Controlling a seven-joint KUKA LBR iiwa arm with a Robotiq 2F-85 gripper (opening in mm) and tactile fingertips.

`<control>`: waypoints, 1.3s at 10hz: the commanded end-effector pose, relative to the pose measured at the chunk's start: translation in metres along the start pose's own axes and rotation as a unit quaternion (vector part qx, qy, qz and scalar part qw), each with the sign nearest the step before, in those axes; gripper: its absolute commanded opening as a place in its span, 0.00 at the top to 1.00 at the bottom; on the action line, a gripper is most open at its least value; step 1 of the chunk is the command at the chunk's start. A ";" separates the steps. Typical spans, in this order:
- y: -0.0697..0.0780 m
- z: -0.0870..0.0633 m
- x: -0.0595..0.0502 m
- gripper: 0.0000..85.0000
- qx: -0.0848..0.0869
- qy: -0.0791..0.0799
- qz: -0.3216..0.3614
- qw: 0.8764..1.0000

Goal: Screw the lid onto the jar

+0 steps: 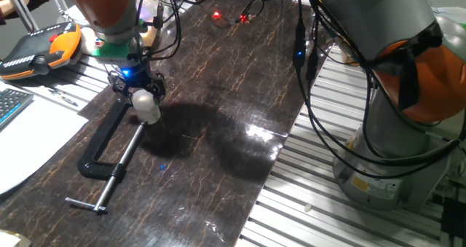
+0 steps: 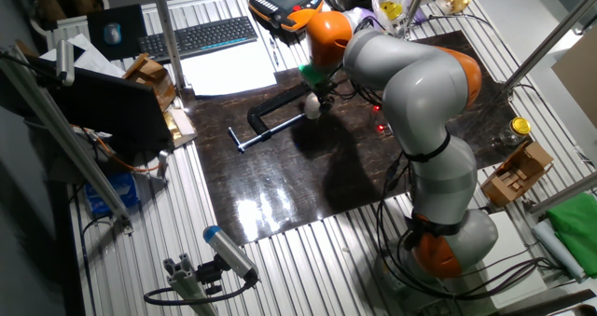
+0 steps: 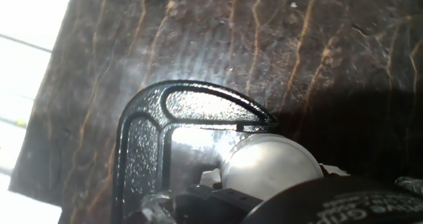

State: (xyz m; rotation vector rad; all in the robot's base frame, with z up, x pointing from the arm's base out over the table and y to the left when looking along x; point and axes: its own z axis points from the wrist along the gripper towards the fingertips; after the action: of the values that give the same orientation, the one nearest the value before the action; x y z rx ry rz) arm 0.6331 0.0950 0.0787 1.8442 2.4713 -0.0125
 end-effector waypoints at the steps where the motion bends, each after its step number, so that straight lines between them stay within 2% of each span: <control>1: 0.000 0.000 0.000 0.18 0.000 0.001 0.013 1.000; 6: 0.001 0.001 0.000 0.16 0.000 0.005 0.075 0.997; 7: 0.001 0.002 0.000 0.07 0.000 0.005 0.087 0.996; 9: 0.001 0.002 0.000 0.00 -0.002 0.005 0.090 0.996; 13: 0.001 -0.004 -0.001 0.00 -0.003 -0.005 0.084 0.996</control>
State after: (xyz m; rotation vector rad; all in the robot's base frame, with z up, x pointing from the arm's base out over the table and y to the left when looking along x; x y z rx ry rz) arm 0.6342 0.0941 0.0839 2.0349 2.3003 -0.0072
